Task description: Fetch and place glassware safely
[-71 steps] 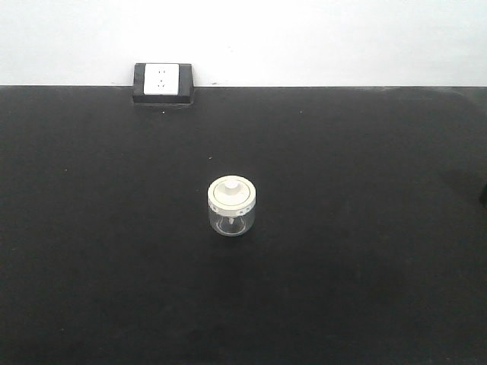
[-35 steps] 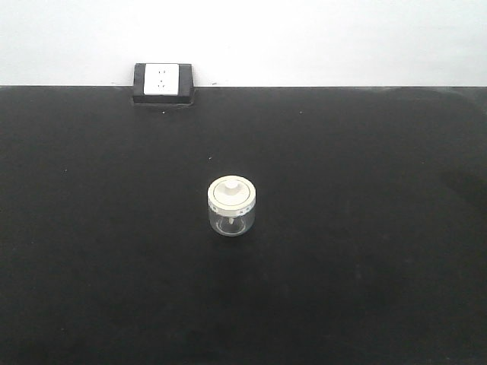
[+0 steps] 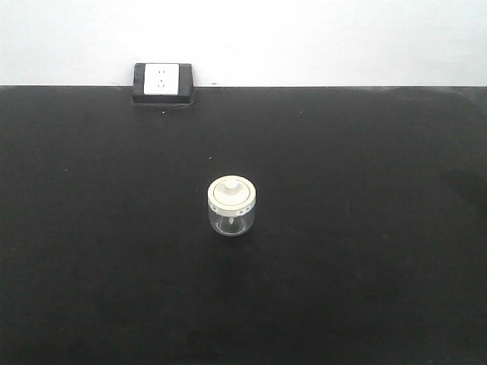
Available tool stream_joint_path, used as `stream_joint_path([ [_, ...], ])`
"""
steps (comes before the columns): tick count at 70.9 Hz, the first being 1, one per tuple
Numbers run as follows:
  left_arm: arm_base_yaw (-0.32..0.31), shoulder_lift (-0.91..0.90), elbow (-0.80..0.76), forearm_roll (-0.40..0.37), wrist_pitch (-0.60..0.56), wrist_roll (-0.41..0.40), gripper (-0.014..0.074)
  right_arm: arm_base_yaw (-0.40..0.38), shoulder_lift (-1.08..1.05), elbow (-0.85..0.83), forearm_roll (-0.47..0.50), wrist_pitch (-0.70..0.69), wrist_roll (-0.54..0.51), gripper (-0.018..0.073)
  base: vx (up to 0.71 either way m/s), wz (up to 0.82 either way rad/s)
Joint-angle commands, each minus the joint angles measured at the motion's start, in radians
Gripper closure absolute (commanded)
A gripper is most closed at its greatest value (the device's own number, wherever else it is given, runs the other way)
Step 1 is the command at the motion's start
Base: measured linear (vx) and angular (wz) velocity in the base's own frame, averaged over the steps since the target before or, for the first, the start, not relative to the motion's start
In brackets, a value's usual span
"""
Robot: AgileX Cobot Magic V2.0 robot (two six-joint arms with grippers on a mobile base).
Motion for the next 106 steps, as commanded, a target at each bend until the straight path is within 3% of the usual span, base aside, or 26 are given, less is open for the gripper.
stream_joint_path([
  [1, -0.001, 0.016, -0.027, -0.009, -0.072, -0.005, 0.0603, 0.004, 0.003, -0.014, -0.034, -0.094, -0.008, 0.056, 0.0, 0.0],
  [72, -0.001, 0.016, -0.027, -0.009, -0.072, -0.005, 0.0603, 0.004, 0.003, -0.013, -0.05, -0.068, -0.008, 0.056, 0.0, 0.0],
  [85, -0.001, -0.051, -0.024, -0.007, -0.04, -0.005, 0.0603, 0.004, 0.003, -0.013, -0.05, -0.068, -0.008, 0.056, 0.0, 0.0],
  [106, -0.001, -0.213, 0.151, -0.013, -0.035, -0.005, 0.0603, 0.004, 0.003, -0.013, -0.05, -0.068, -0.008, 0.056, 0.0, 0.0],
])
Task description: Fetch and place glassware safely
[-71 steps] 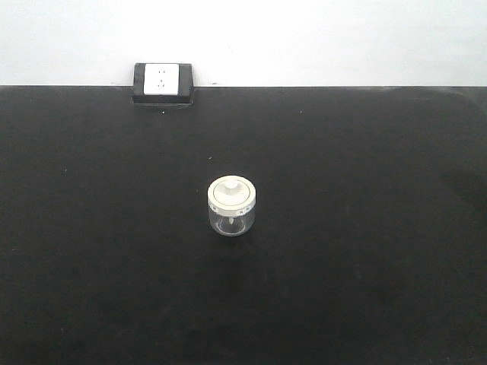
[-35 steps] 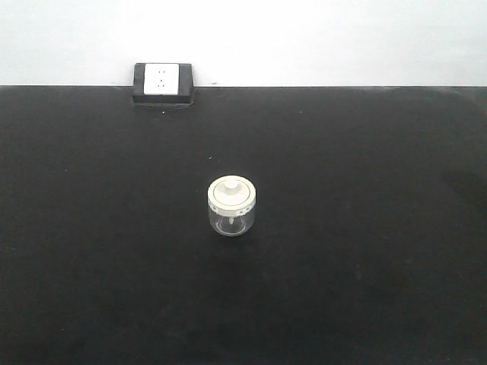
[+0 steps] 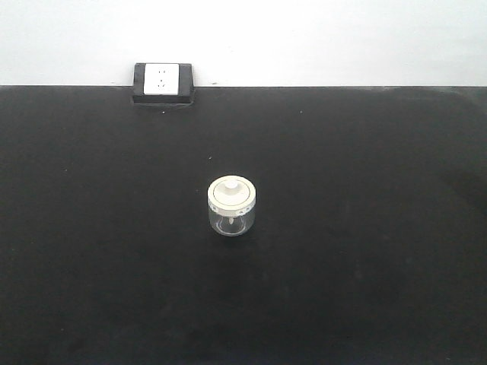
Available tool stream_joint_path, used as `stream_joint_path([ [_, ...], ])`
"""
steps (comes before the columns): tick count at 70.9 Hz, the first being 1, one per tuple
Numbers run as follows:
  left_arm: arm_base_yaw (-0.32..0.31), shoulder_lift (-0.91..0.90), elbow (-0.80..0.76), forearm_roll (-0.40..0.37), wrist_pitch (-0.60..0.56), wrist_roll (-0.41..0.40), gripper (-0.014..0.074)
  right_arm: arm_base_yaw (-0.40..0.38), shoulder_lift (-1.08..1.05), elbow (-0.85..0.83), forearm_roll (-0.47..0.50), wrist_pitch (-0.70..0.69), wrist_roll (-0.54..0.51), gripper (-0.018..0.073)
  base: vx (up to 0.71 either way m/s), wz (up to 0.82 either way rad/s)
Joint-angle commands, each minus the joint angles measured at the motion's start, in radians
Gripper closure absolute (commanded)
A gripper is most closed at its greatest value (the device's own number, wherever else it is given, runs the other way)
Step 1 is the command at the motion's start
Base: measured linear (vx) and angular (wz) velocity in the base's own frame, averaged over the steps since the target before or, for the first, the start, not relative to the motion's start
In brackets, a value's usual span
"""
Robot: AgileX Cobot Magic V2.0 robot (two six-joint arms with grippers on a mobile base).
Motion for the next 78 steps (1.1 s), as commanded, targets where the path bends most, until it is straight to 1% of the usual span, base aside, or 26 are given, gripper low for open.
stream_joint_path([
  [1, -0.001, -0.043, 0.044, -0.015, -0.074, -0.005, 0.0603, 0.004, 0.006, -0.026, -0.025, -0.027, -0.008, 0.056, 0.0, 0.0],
  [11, -0.001, -0.094, 0.16, -0.033, -0.148, -0.005, 0.0603, 0.004, 0.006, -0.026, -0.025, -0.027, -0.008, 0.056, 0.0, 0.0],
  [18, -0.001, -0.125, 0.248, -0.033, -0.257, -0.005, 0.0603, 0.004, 0.006, -0.026, -0.025, -0.027, -0.008, 0.056, 0.0, 0.0],
  [21, -0.001, -0.134, 0.287, -0.033, -0.328, -0.007, 0.0603, 0.004, 0.006, -0.026, -0.025, -0.027, -0.008, 0.056, 0.0, 0.0],
  [26, -0.001, -0.135, 0.282, -0.033, -0.299, -0.01, 0.0603, 0.004, 0.006, -0.026, -0.025, -0.027, -0.008, 0.056, 0.0, 0.0],
  [78, -0.001, -0.133, 0.281, -0.033, -0.301, -0.01, 0.0603, 0.004, 0.006, -0.026, -0.025, -0.027, -0.008, 0.056, 0.0, 0.0],
])
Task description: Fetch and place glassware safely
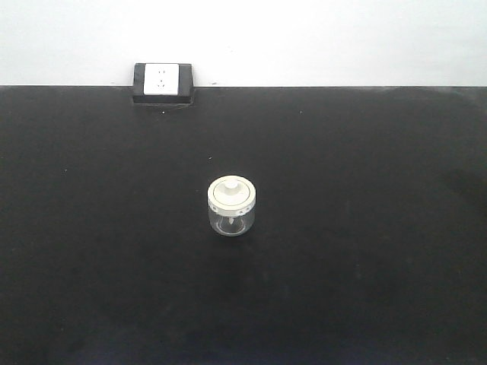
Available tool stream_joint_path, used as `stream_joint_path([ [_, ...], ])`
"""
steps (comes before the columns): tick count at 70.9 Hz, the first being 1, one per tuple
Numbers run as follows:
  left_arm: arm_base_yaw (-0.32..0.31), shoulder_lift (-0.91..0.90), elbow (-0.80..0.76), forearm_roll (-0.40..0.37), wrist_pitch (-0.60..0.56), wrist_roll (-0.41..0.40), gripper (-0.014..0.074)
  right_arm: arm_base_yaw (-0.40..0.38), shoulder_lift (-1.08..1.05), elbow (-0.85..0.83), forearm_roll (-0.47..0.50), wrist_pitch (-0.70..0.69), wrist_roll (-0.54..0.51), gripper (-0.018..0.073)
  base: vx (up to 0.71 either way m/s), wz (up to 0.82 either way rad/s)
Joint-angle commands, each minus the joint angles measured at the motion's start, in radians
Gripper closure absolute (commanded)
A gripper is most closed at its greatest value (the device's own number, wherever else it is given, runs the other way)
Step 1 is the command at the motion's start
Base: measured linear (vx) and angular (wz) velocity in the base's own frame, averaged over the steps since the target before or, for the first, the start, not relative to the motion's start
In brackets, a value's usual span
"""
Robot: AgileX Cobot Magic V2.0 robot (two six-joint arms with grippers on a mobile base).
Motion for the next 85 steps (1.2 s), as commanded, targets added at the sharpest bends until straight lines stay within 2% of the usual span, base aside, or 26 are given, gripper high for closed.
stream_joint_path([
  [1, -0.001, -0.018, 0.03, -0.01, -0.081, -0.01, 0.0603, 0.004, 0.006, -0.026, -0.025, -0.029, -0.008, 0.056, 0.0, 0.0],
  [38, -0.001, -0.018, 0.03, -0.01, -0.081, -0.01, 0.0603, 0.004, 0.006, -0.025, -0.032, -0.03, -0.009, 0.056, 0.0, 0.0],
  [44, -0.001, -0.018, 0.03, -0.01, -0.081, -0.01, 0.0603, 0.004, 0.006, -0.025, -0.006, -0.03, -0.009, 0.056, 0.0, 0.0],
  [50, -0.001, -0.018, 0.03, -0.01, -0.081, -0.01, 0.0603, -0.014, 0.006, -0.028, 0.098, -0.04, -0.039, 0.056, 0.0, 0.0],
  [54, -0.001, -0.018, 0.03, -0.01, -0.081, -0.01, 0.0603, -0.033, 0.006, -0.025, 0.194, -0.032, -0.124, 0.056, 0.0, 0.0],
  [58, -0.001, -0.018, 0.03, -0.01, -0.081, -0.01, 0.0603, -0.062, 0.009, -0.025, 0.313, -0.032, -0.246, 0.056, 0.0, 0.0],
  [64, -0.001, -0.018, 0.03, -0.01, -0.081, -0.01, 0.0603, -0.116, 0.012, -0.025, 0.528, -0.05, -0.494, 0.056, 0.0, 0.0],
  [71, -0.001, -0.018, 0.03, -0.01, -0.081, -0.01, 0.0603, -0.186, 0.012, -0.025, 0.728, -0.065, -0.733, 0.056, 0.0, 0.0],
  [77, -0.001, -0.018, 0.03, -0.01, -0.081, -0.01, 0.0603, -0.244, 0.012, -0.022, 0.885, -0.066, -0.89, 0.056, 0.0, 0.0],
  [85, -0.001, -0.018, 0.03, -0.01, -0.081, -0.01, 0.0603, -0.302, 0.004, 0.02, 1.026, -0.12, -1.013, 0.056, 0.0, 0.0],
])
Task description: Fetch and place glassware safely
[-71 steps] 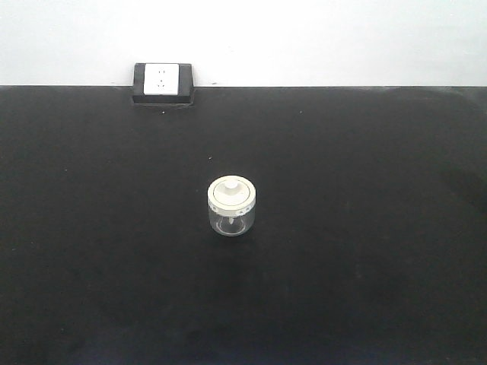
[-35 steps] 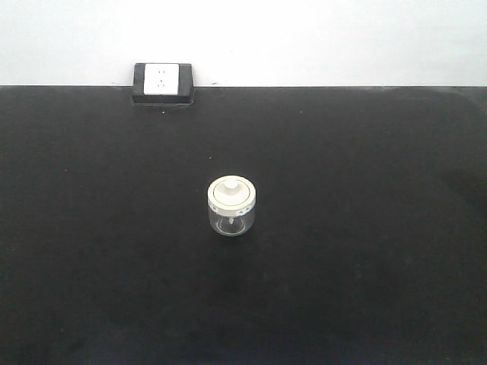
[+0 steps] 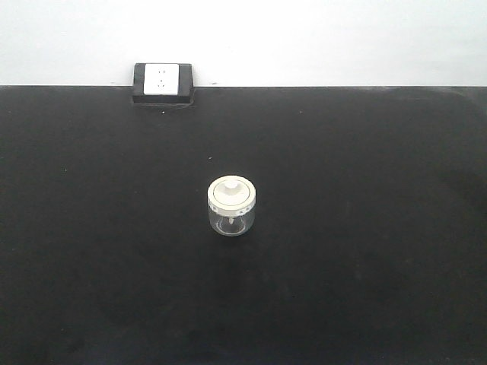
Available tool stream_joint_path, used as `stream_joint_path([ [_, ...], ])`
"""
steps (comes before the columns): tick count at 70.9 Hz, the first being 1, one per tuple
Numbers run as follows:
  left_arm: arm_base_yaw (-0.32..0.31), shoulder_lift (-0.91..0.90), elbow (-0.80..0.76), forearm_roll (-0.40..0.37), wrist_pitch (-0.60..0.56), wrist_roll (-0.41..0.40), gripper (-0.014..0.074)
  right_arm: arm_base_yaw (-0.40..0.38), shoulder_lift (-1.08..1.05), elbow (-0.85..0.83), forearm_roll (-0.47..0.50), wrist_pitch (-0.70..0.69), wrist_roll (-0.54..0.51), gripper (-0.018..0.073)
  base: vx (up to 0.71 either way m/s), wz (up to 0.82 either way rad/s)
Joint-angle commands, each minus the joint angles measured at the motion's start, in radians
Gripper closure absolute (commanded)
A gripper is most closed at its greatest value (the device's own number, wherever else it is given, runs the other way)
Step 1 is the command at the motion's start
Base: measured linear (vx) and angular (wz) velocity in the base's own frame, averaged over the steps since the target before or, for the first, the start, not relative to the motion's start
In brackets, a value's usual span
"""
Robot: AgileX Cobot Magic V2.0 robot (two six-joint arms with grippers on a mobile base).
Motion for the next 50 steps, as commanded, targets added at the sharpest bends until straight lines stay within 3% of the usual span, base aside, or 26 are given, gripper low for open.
stream_joint_path([
  [1, -0.001, -0.018, 0.03, -0.009, -0.078, -0.01, 0.0603, -0.051, 0.001, 0.013, 0.147, -0.126, -0.143, 0.056, 0.0, 0.0],
  [15, -0.001, -0.018, 0.03, -0.009, -0.078, -0.01, 0.0603, -0.067, -0.087, 0.149, 0.176, -0.232, -0.15, 0.056, 0.0, 0.0],
  [38, -0.001, -0.018, 0.03, -0.009, -0.078, -0.01, 0.0603, -0.067, -0.326, 0.333, 0.168, -0.232, -0.15, 0.056, 0.0, 0.0],
  [50, -0.001, -0.019, 0.03, -0.009, -0.078, -0.01, 0.0603, -0.066, -0.381, 0.343, 0.167, -0.177, -0.15, 0.056, 0.0, 0.0],
])
